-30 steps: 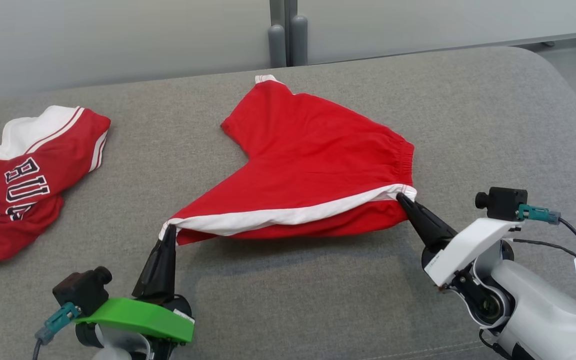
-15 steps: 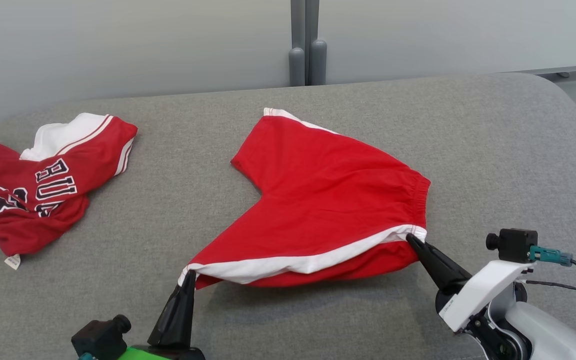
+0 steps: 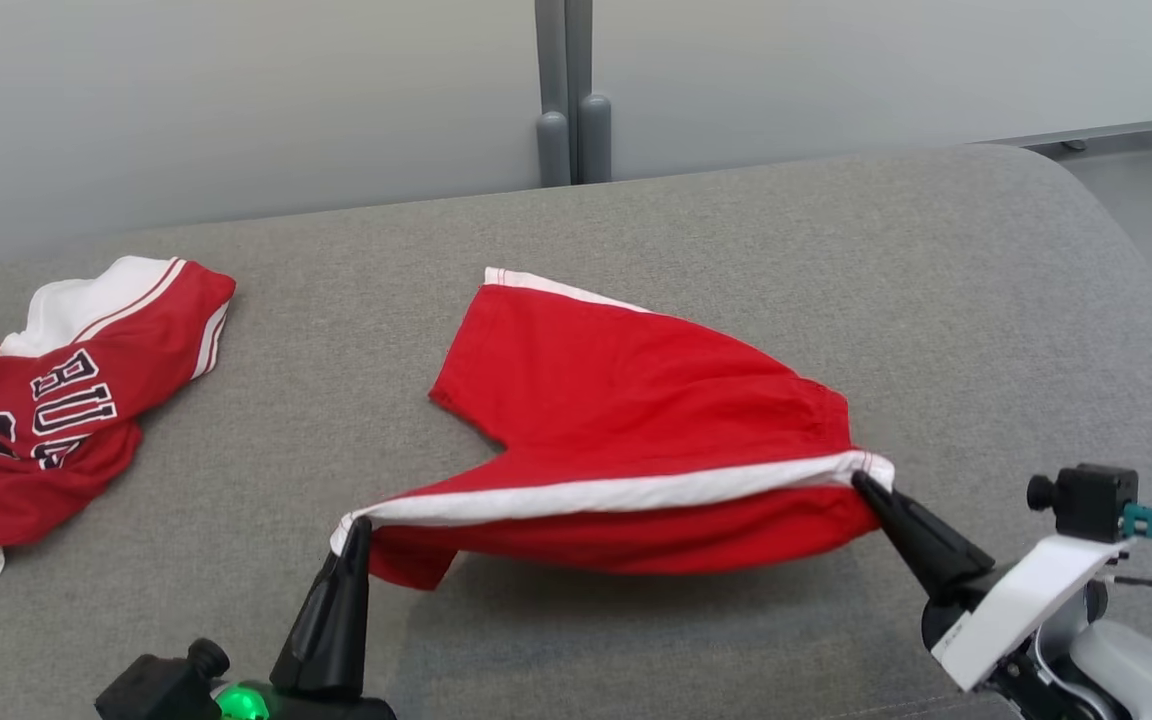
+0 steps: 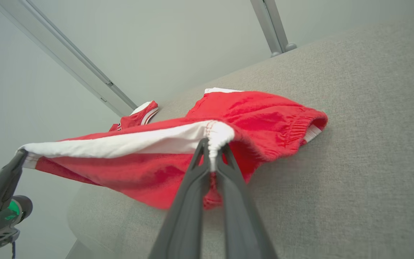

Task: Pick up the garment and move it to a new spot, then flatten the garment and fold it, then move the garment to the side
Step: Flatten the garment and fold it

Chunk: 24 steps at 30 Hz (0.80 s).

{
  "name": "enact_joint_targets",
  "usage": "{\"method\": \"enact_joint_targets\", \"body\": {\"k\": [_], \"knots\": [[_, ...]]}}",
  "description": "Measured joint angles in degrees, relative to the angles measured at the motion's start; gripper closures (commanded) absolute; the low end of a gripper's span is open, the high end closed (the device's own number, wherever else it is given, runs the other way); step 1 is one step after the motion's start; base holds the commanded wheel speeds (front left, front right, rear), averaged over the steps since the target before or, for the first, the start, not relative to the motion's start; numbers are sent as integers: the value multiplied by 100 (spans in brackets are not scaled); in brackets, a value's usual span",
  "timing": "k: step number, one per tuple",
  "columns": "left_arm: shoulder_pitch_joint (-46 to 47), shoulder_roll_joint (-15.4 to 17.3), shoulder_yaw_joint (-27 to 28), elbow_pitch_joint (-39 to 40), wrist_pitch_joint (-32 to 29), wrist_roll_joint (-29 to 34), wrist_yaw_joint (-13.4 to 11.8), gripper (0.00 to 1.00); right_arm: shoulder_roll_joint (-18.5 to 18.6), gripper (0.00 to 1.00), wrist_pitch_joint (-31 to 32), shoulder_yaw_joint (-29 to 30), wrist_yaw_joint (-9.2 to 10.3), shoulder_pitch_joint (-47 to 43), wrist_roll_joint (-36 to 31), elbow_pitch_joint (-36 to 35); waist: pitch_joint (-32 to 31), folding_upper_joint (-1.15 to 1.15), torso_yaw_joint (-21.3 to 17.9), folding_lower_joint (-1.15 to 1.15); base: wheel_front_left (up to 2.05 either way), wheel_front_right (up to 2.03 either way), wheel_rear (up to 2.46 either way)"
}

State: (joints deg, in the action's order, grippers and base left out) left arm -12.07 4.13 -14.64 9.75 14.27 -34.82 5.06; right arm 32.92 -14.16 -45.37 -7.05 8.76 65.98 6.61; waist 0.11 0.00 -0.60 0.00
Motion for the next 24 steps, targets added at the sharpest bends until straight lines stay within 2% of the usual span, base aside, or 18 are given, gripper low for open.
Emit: {"method": "enact_joint_targets", "body": {"k": [5,12,20,24], "knots": [[-298,1,-67,185,15,46,4,100,132,100,1,-211,0,-445,19,-76,28,0,-79,0,0,0,0],[-605,16,-215,177,15,107,4,100,172,100,7,-203,0,-582,64,-163,133,0,-28,0,0,0,0],[-452,193,-338,-378,-57,253,54,100,137,100,116,-283,0,-565,89,-21,209,0,-9,0,0,0,0],[-247,270,-279,-568,-70,332,55,100,31,100,108,-124,0,-408,176,-121,276,0,-46,0,0,0,0]]}}
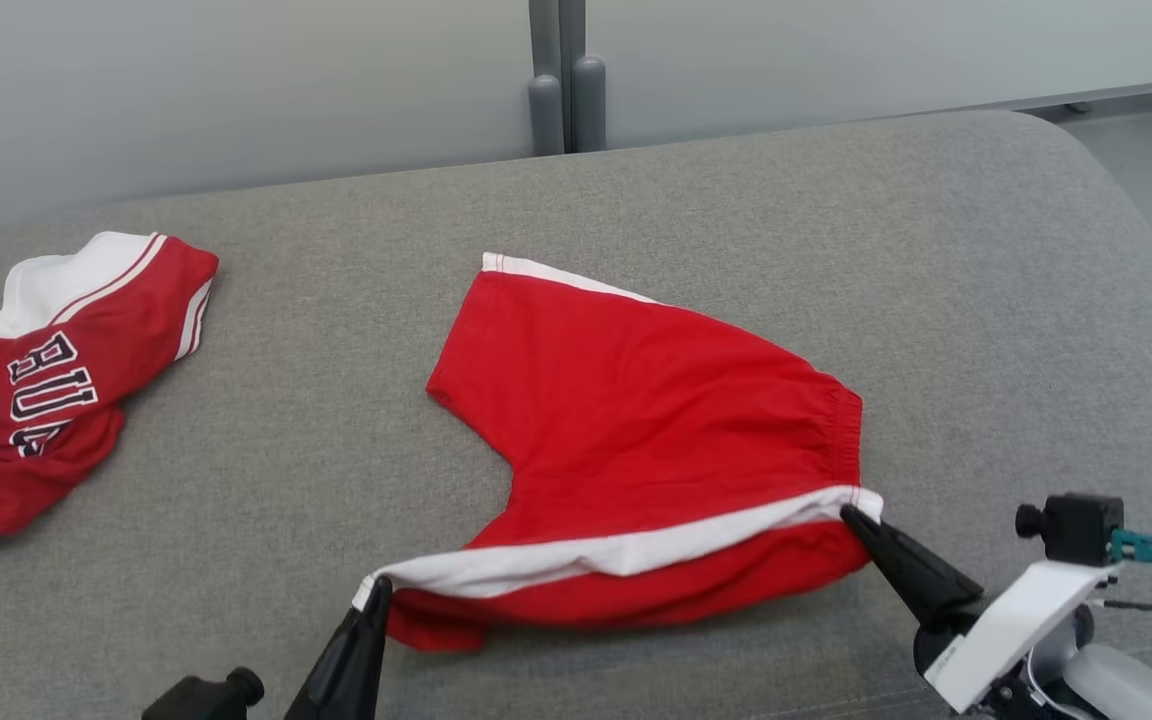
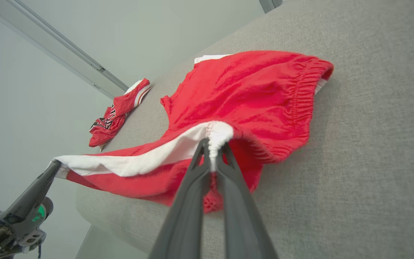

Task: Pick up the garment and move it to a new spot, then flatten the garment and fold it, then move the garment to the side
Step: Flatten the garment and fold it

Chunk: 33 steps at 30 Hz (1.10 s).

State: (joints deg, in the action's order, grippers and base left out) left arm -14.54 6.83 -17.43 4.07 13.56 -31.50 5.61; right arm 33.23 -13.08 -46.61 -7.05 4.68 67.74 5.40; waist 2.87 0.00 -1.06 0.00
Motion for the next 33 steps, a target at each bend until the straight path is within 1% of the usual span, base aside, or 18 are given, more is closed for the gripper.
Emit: {"method": "enact_joint_targets", "body": {"k": [5,12,13,18,20,23,25,33], "knots": [[569,52,-12,-143,-110,68,38,100,-60,100,1,156,0,368,38,-96,118,0,-94,0,0,0,0],[1685,275,-145,-457,-402,376,59,100,-112,100,124,321,18,833,135,131,371,0,-214,0,0,0,0],[1891,305,-171,-533,-455,428,81,100,-152,100,132,363,62,931,188,169,418,0,-236,0,0,0,0],[2847,448,-304,-880,-742,695,99,100,-399,100,257,461,129,1372,286,355,681,0,-373,0,0,0,0],[3214,475,-319,-1011,-861,735,101,100,-488,100,299,481,196,1519,292,439,797,0,-441,0,0,0,0],[3733,487,-367,-1266,-1023,815,113,100,-651,100,344,495,215,1687,344,556,983,0,-554,0,0,0,0],[4039,488,-410,-1461,-1120,878,140,100,-751,100,356,506,264,1780,345,639,1117,0,-628,0,0,0,0],[5013,472,-447,-2248,-1352,1034,142,100,-1100,100,355,545,267,2209,388,984,1697,0,-894,0,0,0,0]]}}
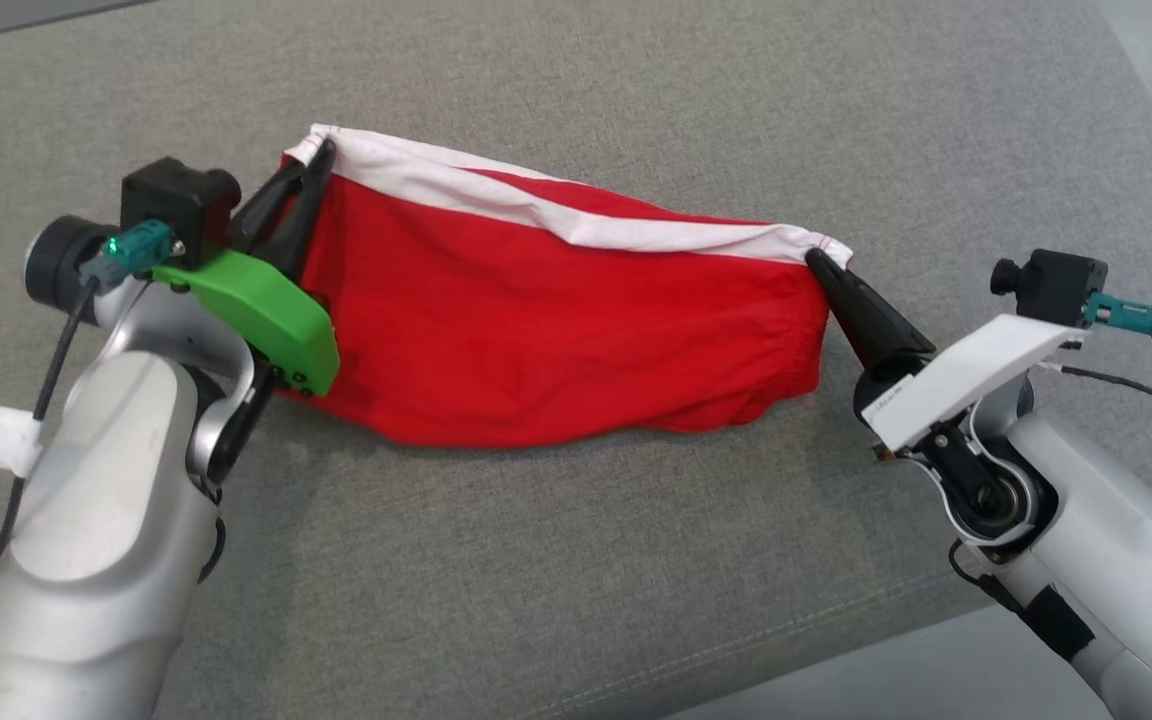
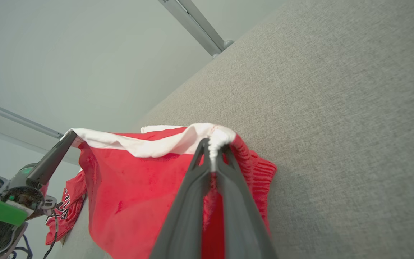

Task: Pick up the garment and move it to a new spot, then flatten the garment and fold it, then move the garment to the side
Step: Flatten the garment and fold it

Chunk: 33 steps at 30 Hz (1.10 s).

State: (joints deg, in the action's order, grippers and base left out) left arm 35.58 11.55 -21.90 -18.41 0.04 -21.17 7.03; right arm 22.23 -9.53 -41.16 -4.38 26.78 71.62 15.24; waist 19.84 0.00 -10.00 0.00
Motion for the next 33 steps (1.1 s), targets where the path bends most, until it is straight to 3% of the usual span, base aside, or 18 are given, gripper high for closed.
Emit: {"method": "enact_joint_targets", "body": {"k": [6,7,8,9,10,12,13,14,22,33], "knots": [[466,-8,103,-446,0,49,0,100,-213,100,1,-2,-7,372,-1,236,351,0,-142,0,0,0,0],[600,-15,134,-646,0,49,0,85,-283,100,1,-9,-11,499,-3,348,475,0,-192,0,0,0,0],[651,-23,135,-758,1,49,0,64,-312,100,2,-14,-14,556,-3,413,534,0,-216,0,0,0,0],[689,-41,135,-867,21,52,0,64,-339,100,2,-15,-15,599,-5,486,587,0,-238,0,0,0,0],[710,-75,144,-976,42,52,0,51,-367,100,2,-29,-16,633,-14,563,634,0,-258,1,0,0,0],[736,-152,153,-1139,111,51,0,0,-412,65,1,-47,-41,680,-54,678,705,0,-289,0,0,0,0],[759,-182,146,-1221,154,52,0,0,-424,44,1,-47,-65,691,-55,725,731,0,-298,1,0,0,0],[792,-208,141,-1295,178,52,0,0,-426,0,1,-49,-66,694,-55,772,746,0,-298,0,0,0,0],[976,-271,191,-1731,546,51,0,0,-409,0,-53,-92,-152,703,-119,976,641,0,-182,0,0,0,0],[748,-452,190,-2557,684,-244,3,0,11,0,-212,-143,-167,459,-328,1156,214,0,-25,0,0,0,0]]}}
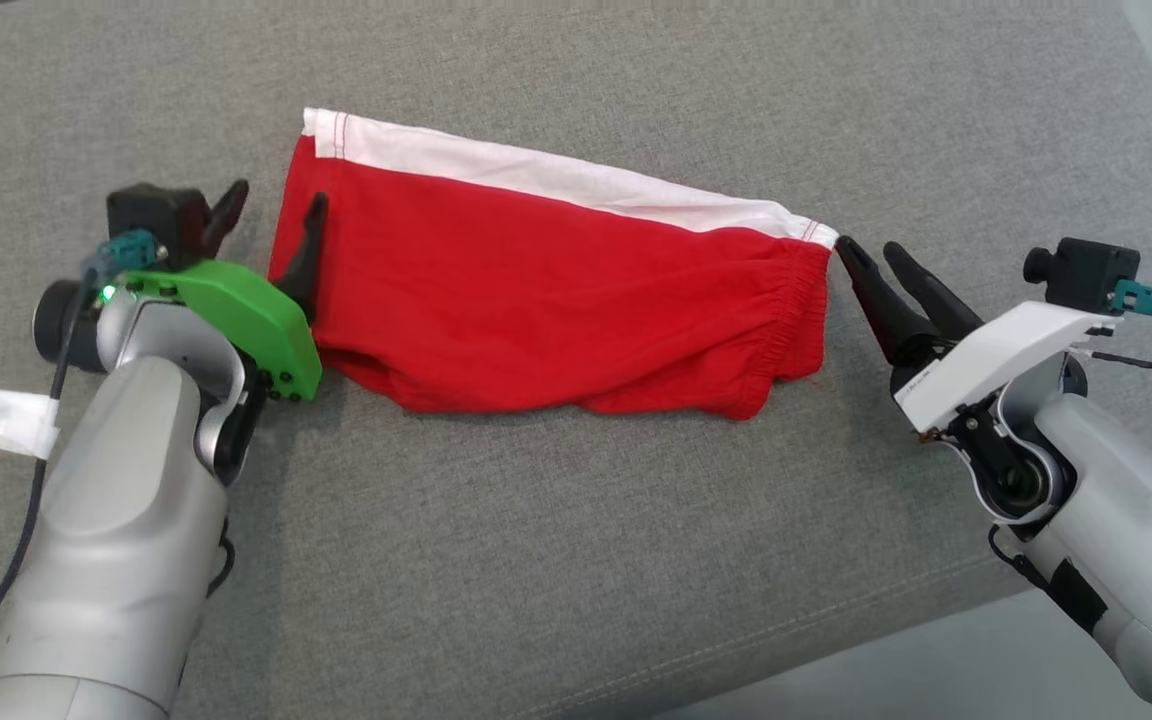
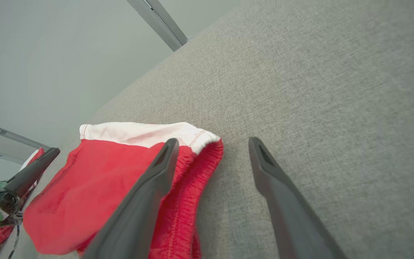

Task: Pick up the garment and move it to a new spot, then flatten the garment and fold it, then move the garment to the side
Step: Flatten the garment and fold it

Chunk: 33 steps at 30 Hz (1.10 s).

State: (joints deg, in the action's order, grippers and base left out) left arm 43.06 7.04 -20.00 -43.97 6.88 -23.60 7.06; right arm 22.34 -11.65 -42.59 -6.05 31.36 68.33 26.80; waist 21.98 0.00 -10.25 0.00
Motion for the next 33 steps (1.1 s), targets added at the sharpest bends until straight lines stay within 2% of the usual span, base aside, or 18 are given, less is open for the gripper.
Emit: {"method": "enact_joint_targets", "body": {"k": [5,11,14,18,22,23,25,26,27,28,33], "knots": [[-244,75,-71,-392,-309,-25,1,0,97,0,-51,83,-18,-33,-34,-153,-201,0,8,0,0,0,0],[-250,163,-31,-614,-508,-103,1,0,229,0,-98,194,-44,-38,-42,-415,-301,0,-163,0,0,0,0],[-248,121,48,-665,-517,-261,1,0,250,0,-143,283,-44,-85,-41,-544,-325,0,-261,0,0,0,0],[-204,-93,-13,-730,-633,-383,4,0,378,0,-151,399,-43,-275,-41,-616,-354,0,-336,0,0,0,0],[-163,-60,-71,-797,-684,-378,7,0,380,0,-179,433,-43,-322,-41,-724,-367,0,-342,0,0,0,0],[-161,-57,-70,-815,-684,-377,7,16,379,0,-196,450,-43,-336,-41,-755,-371,0,-341,0,0,0,0],[-153,-58,-73,-853,-682,-377,7,56,385,0,-196,474,-43,-356,-41,-792,-380,0,-335,0,0,0,0],[-141,-64,-77,-878,-682,-377,8,64,389,0,-197,498,-43,-370,-41,-804,-387,0,-327,0,0,0,0],[-133,-70,-79,-901,-681,-378,8,78,400,0,-199,515,-42,-379,-42,-812,-395,0,-314,0,0,0,0],[-132,-74,-88,-923,-676,-378,8,98,415,0,-200,525,-42,-383,-42,-825,-407,0,-300,0,0,0,0],[-140,-134,-174,-998,-683,-441,8,100,432,0,-201,561,-42,-437,-99,-925,-486,0,-228,0,0,0,0]]}}
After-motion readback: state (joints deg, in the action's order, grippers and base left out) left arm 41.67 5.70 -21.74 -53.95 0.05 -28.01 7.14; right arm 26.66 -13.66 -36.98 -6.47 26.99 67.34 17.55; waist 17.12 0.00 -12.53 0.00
